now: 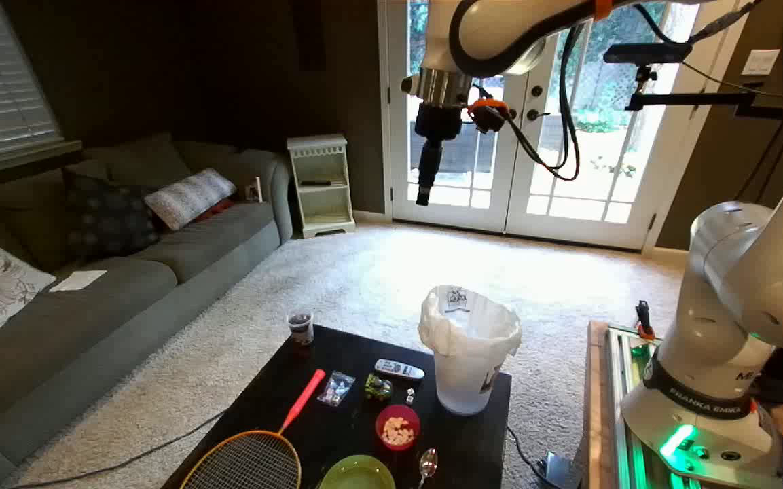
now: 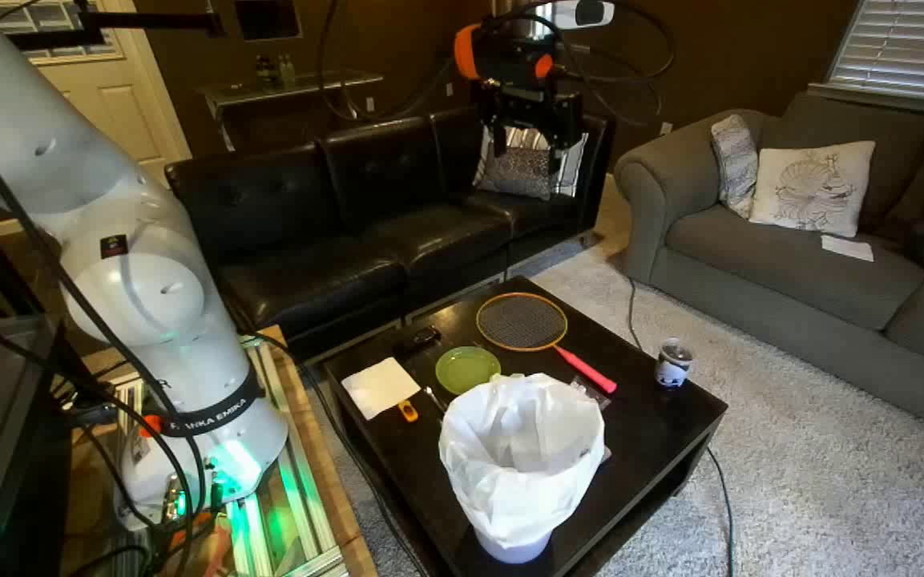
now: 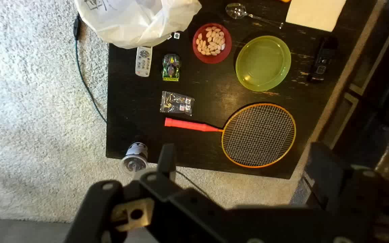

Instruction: Rotate the orange object on the table.

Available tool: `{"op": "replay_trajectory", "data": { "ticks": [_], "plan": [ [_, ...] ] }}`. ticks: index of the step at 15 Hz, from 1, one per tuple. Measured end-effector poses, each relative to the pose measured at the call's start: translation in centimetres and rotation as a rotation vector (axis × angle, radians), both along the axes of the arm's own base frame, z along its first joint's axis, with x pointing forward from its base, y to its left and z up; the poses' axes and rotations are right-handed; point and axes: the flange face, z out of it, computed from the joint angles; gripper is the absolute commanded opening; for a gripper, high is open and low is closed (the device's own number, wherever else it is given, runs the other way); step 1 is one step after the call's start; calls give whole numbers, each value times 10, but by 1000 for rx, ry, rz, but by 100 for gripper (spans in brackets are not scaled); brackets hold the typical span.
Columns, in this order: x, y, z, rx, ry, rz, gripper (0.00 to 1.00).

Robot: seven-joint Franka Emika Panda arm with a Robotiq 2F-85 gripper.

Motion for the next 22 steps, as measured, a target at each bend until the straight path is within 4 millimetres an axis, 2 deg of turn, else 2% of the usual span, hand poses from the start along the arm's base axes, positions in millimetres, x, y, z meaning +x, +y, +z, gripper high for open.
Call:
{"op": "replay_trajectory", "data": {
  "ticks": [8,10,12,18,20,22],
  "plan": [
    [0,0,0,0,0,0,100],
    [0,8,-3,-6,19,38,100],
    [1,32,-9,-19,47,126,100],
    [1,139,-33,-53,99,456,100],
    [-1,167,-47,-45,124,564,100],
    [0,186,-67,-28,157,666,100]
  ]
}}
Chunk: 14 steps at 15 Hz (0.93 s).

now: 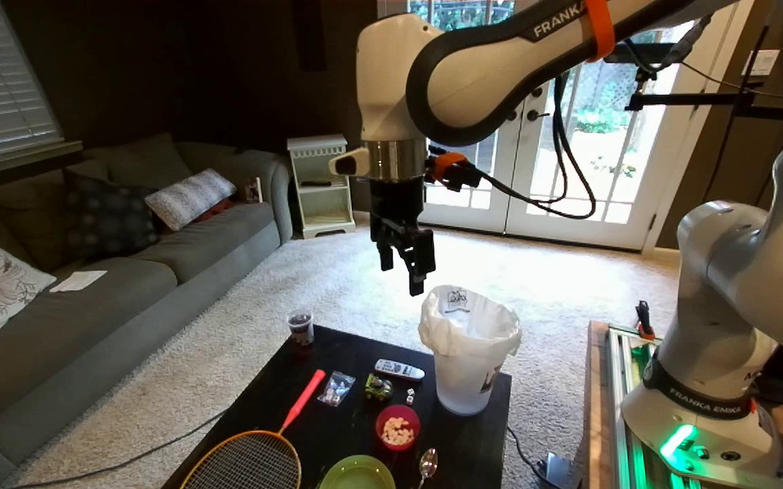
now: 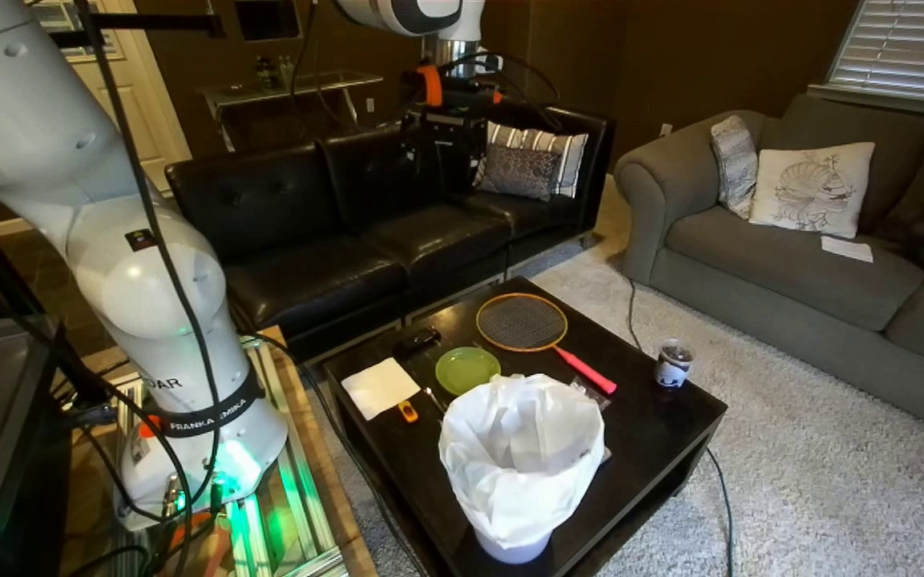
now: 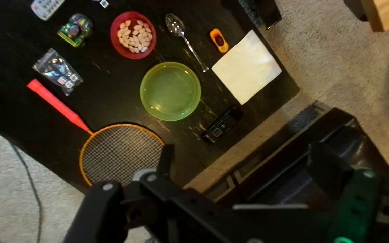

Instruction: Rotate the orange object on the table.

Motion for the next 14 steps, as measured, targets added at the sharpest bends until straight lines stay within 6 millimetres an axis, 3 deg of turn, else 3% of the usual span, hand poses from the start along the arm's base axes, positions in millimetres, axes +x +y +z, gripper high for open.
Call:
{"op": "replay_trajectory", "data": {
  "ticks": [3,6,14],
  "plan": [
    [3,16,-39,8,74,152,100],
    [7,20,-69,6,132,226,100],
    [11,24,-71,7,135,244,100]
  ]
}}
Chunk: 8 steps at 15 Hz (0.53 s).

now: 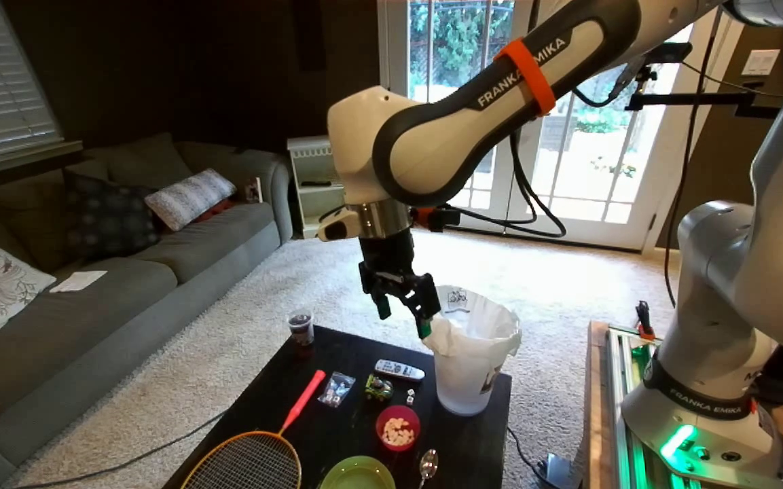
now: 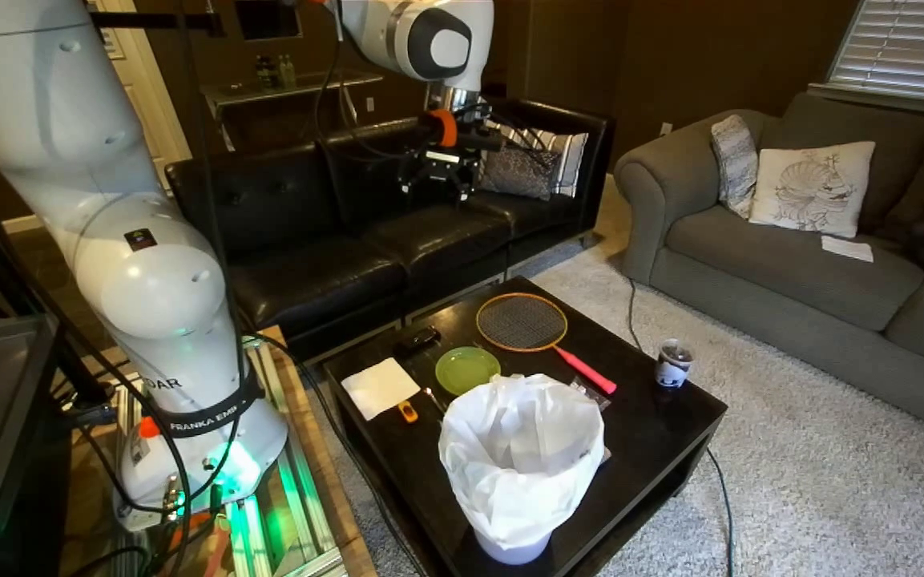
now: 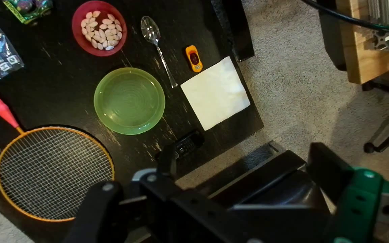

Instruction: Rotate the orange object on the table.

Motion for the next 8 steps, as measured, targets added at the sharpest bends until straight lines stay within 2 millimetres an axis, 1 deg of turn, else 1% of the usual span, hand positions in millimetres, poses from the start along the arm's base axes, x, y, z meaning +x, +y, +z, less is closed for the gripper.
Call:
{"op": "replay_trajectory", "data": {
  "ticks": [2,4,6,8],
  "plan": [
    [-5,14,-10,-4,7,27,100],
    [-15,36,-24,-15,-3,66,100],
    [-28,60,-39,-36,-50,117,100],
    [-40,79,-58,-59,-130,157,100]
  ]
}}
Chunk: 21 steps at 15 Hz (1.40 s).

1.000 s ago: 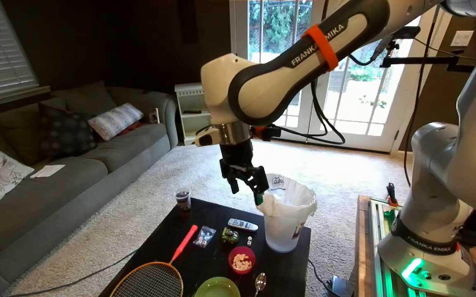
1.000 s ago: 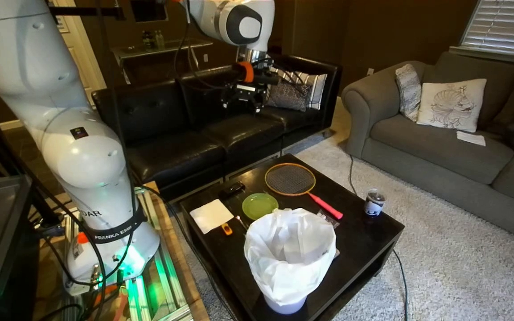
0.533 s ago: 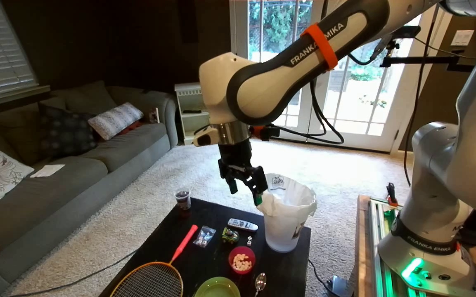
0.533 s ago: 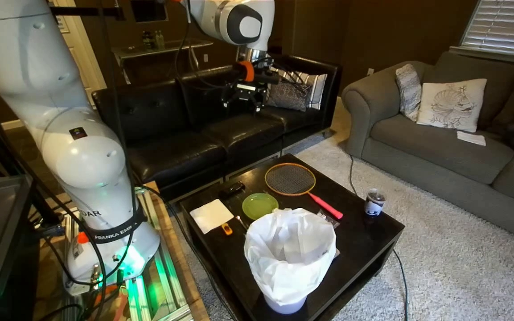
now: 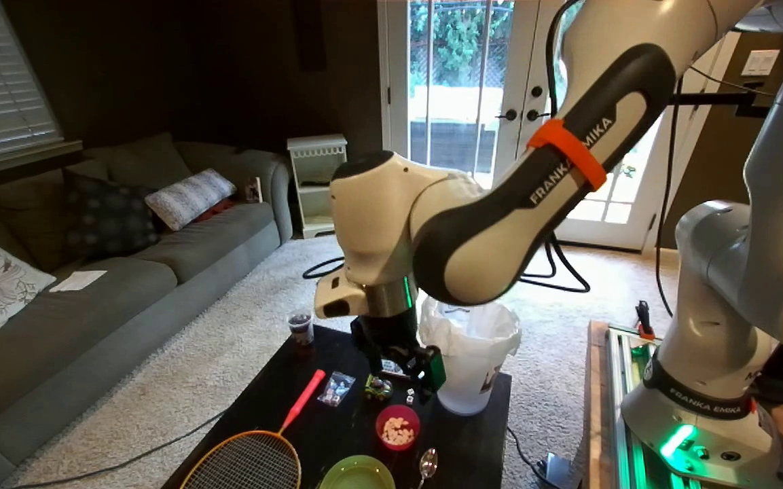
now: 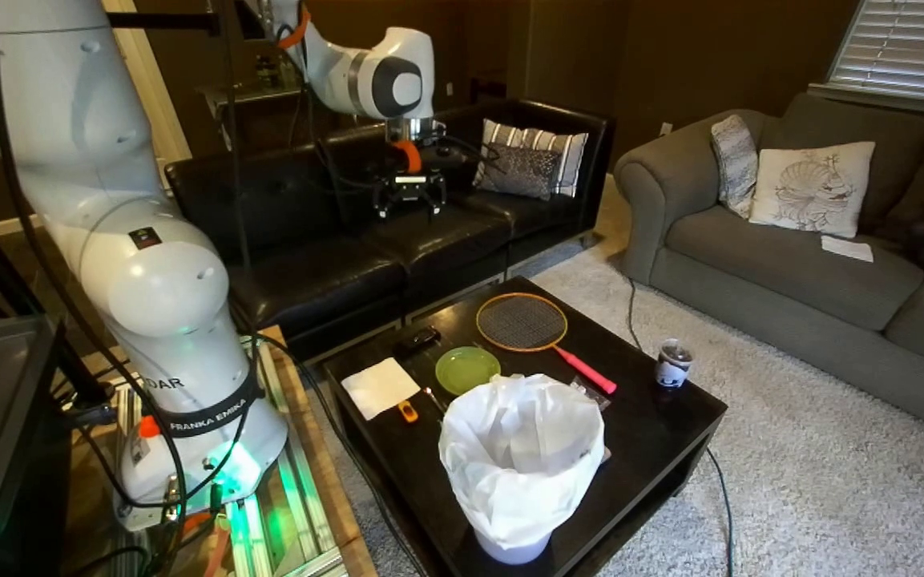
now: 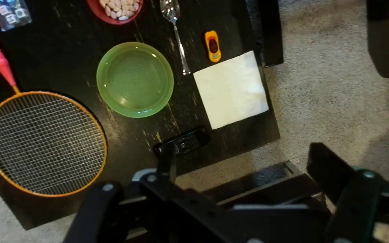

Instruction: Rotate the orange object on the table.

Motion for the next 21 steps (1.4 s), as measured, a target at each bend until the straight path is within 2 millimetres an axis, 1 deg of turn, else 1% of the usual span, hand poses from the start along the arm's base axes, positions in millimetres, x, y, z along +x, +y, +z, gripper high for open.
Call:
{"op": "replay_trajectory", "data": {
  "ticks": [1,3,5,7,9,11,13,18,21],
  "plan": [
    [-5,6,-10,-7,-39,1,100],
    [-13,9,-31,-19,-99,-23,100],
    [-18,5,-52,-33,-114,-58,100],
    [-20,-2,-73,-41,-95,-87,100],
    [-19,-8,-93,-36,-69,-104,100],
    [-18,-13,-107,-29,-54,-117,100],
    [-18,-14,-111,-28,-49,-120,100],
    [-17,-14,-110,-26,-50,-118,100],
    [-24,-8,-121,-31,-28,-103,100]
  ]
}}
